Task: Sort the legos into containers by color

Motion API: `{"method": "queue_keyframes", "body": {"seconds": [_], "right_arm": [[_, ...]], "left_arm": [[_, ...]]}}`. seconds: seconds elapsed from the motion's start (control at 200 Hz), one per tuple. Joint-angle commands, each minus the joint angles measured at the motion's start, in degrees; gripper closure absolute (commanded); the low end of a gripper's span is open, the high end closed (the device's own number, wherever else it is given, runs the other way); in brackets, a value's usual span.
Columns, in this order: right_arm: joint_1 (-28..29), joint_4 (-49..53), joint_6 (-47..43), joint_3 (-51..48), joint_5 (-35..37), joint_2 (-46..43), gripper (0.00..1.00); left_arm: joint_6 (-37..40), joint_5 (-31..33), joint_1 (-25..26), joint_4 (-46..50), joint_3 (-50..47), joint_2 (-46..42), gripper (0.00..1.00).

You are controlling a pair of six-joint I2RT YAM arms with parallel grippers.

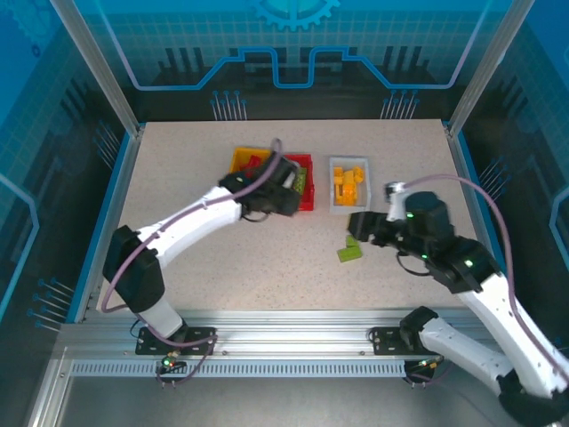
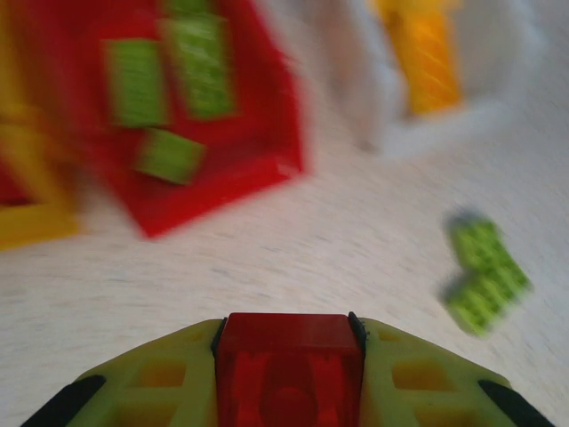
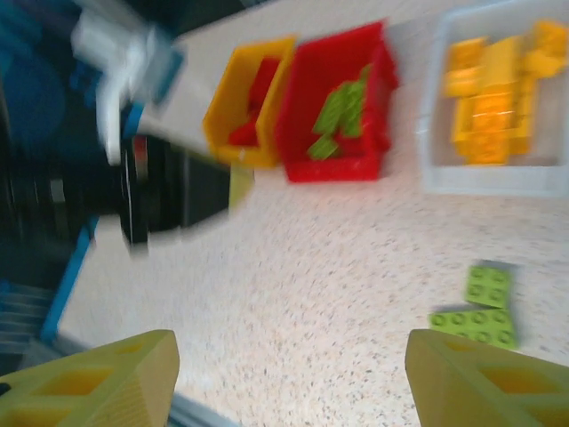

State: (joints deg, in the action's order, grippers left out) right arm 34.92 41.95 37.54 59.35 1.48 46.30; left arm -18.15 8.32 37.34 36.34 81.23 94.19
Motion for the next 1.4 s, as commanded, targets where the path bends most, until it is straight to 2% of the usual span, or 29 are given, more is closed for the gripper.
{"method": "queue_keyframes", "body": {"seconds": [0.0, 0.125, 0.3, 0.515, 0.705, 0.795, 1.0, 1.095, 1.176, 1.261, 1.391], "right_arm": [[10.07, -7.57, -3.92, 3.04, 8.25, 6.51, 0.3], [16.11, -13.42, -4.95, 4.83, 11.74, 13.85, 0.3], [16.85, -16.62, -4.5, 6.98, 11.74, 20.21, 0.3], [16.32, -16.85, -3.48, 6.08, 11.79, 21.91, 0.3], [14.5, -13.59, 1.42, 3.66, 14.01, 21.71, 0.3], [13.88, -12.57, 3.61, 1.91, 14.78, 20.39, 0.3], [13.17, -7.62, 7.59, -2.03, 19.24, 16.14, 0.29], [11.45, -0.13, 14.45, -3.92, 23.21, 15.01, 0.28], [9.38, 3.42, 20.38, -7.17, 22.66, 14.41, 0.28], [8.22, 3.57, 24.98, -10.46, 21.41, 14.57, 0.28], [5.68, 3.39, 31.26, -11.63, 18.88, 18.63, 0.27]], "left_arm": [[-1.27, -0.92, -7.43, 4.09, -1.95, 0.57, 0.73], [-0.71, -1.92, -15.38, 2.94, 1.14, 5.42, 0.73], [-1.37, -3.98, -20.98, 2.92, 10.12, 16.07, 0.73], [-1.36, -7.39, -23.37, 4.29, 19.68, 25.3, 0.69], [-1.88, -8.47, -23.37, 5.31, 22.7, 28.23, 0.52], [-2.15, -9.06, -23.37, 5.49, 22.96, 28.16, 0.48], [-2.91, -9.81, -23.37, 4.76, 20.11, 22.44, 0.46], [-3.84, -10.29, -23.07, 3.74, 17.16, 17.29, 0.46], [-3.91, -10.66, -22.01, 2.58, 13.1, 11.85, 0.41], [-3.48, -12.07, -19.42, 0.03, 7.0, 4.79, 0.36], [-4.0, -13.3, -12.17, -4.74, -3.77, -5.68, 0.32]]}}
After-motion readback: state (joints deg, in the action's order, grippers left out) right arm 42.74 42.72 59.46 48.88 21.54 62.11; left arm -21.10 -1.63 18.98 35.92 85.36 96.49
